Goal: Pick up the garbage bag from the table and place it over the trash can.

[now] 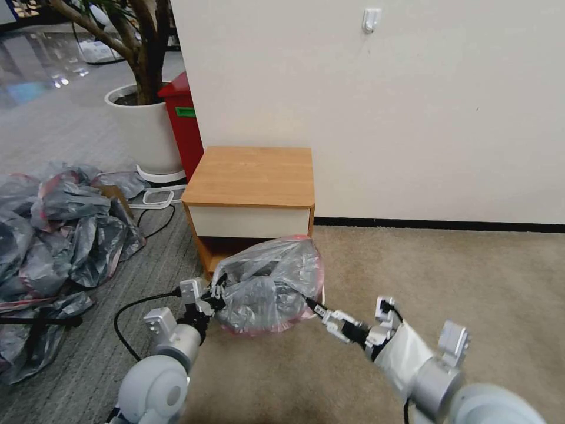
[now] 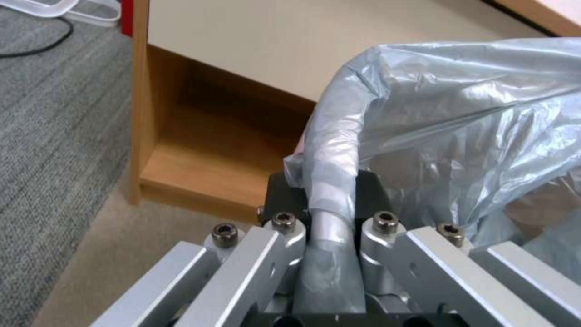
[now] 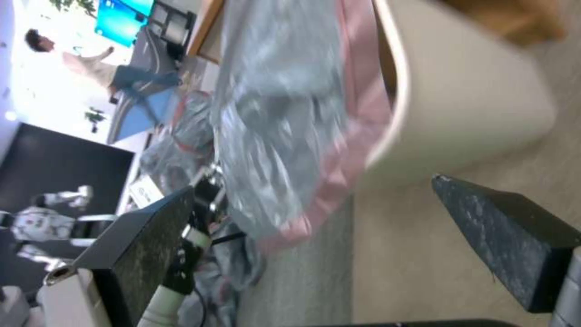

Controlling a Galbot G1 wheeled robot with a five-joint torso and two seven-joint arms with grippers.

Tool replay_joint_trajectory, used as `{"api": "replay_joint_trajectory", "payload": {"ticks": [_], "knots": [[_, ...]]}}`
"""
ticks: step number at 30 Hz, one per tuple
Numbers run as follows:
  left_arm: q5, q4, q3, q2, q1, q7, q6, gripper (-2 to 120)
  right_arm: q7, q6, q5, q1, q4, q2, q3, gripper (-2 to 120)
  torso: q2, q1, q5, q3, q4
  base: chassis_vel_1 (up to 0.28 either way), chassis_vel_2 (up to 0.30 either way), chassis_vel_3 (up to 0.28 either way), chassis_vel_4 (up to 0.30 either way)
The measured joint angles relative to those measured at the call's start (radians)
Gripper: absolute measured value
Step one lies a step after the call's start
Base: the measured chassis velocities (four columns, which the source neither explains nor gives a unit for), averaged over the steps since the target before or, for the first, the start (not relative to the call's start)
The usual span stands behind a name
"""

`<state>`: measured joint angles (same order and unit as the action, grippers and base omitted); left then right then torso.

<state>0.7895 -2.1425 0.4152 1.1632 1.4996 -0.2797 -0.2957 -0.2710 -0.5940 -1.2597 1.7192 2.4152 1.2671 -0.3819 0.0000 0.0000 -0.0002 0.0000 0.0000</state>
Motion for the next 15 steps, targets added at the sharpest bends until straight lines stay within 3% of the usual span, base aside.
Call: {"api": "replay_joint_trajectory", "payload": {"ticks": [15], "knots": [[0.034,-0.014,-0.005,-0.008,-0.015,-0.008,-0.003,7,0.046,0.059,0.011,-0.063,-0.084,0.05,0.121,100,0.0,0.0,0.0001,0.0,0.0001,0.0,0.0,0.0,0.0]]}}
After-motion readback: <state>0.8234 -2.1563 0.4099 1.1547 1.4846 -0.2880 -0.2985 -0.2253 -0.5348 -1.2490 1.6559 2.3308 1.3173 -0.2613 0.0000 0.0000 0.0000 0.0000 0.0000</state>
